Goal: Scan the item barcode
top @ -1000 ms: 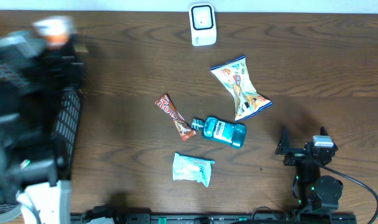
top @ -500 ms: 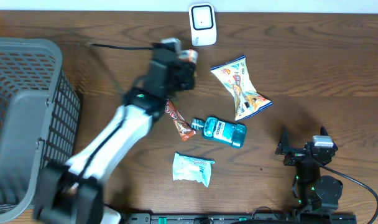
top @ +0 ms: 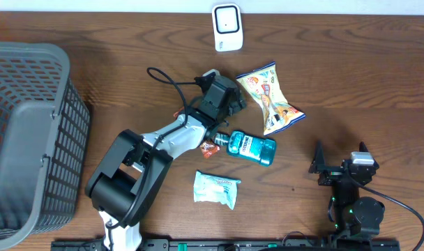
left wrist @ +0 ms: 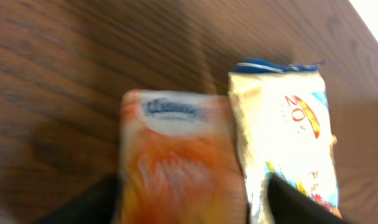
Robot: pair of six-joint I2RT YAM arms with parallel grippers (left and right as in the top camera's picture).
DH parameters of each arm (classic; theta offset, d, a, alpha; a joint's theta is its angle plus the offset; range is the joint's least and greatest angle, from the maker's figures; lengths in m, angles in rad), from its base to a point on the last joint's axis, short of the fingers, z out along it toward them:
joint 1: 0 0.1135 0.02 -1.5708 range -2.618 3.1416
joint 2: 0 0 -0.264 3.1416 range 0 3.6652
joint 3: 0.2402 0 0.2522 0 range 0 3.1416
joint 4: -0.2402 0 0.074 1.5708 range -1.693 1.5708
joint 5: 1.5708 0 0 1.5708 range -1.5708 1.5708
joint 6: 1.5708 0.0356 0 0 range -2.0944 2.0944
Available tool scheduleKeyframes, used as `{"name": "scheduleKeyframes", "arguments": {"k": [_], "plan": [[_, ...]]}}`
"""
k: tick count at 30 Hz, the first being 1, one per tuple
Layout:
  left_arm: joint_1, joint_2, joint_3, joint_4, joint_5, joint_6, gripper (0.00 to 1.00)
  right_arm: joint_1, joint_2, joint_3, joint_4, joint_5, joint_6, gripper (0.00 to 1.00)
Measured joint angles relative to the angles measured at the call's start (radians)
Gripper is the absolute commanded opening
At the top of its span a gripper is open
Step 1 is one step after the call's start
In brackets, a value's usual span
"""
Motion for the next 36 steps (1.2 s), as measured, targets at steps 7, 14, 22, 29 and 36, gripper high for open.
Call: {"name": "scheduleKeyframes", "arguments": {"k": [7, 14, 22, 29, 36], "plan": [[-0.005, -0.084, 0.000, -0.001, -0.011, 0.034, 0.99, 0.000, 0.000, 0.000, 0.000, 0.000, 0.000, 0.99], [-0.005, -0.407, 0.000, 0.008, -0.131, 0.356, 1.00, 0.000, 0.000, 0.000, 0.000, 0.000, 0.000, 0.99], [0.035, -0.731, 0.001, 0.066, -0.341, 0.895, 1.00, 0.000, 0.000, 0.000, 0.000, 0.000, 0.000, 0.99], [0.128, -0.897, 0.001, 0.042, -0.464, 1.252, 1.00, 0.000, 0.000, 0.000, 0.000, 0.000, 0.000, 0.99], [0.145, -1.011, 0.006, -0.205, -0.591, 1.450, 1.00, 0.000, 0.000, 0.000, 0.001, 0.000, 0.000, 0.99]]}}
